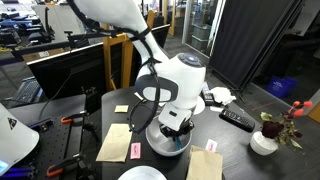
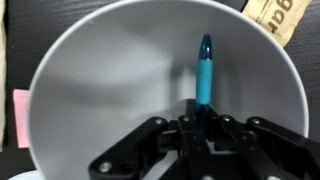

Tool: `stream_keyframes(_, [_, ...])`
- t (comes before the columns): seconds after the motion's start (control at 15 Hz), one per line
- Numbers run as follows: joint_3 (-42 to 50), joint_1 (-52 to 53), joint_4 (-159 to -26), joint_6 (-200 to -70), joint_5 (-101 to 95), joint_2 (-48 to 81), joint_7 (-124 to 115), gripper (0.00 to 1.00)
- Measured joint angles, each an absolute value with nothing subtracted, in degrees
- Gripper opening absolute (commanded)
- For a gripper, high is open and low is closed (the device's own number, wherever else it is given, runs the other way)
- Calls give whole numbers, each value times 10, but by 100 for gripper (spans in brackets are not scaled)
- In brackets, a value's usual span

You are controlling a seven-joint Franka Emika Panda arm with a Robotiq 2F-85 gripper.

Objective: Remove the pen from the bowl and put it on the table

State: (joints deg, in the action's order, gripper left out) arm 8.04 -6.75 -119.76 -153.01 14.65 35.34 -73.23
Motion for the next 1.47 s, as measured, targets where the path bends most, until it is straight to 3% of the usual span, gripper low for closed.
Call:
stream_keyframes(0.87, [143,-13,-1316,-1541,79,153,-735,2])
stream_keyframes(1.47, [88,7,-1432,-1541,-86,-6,-755,2])
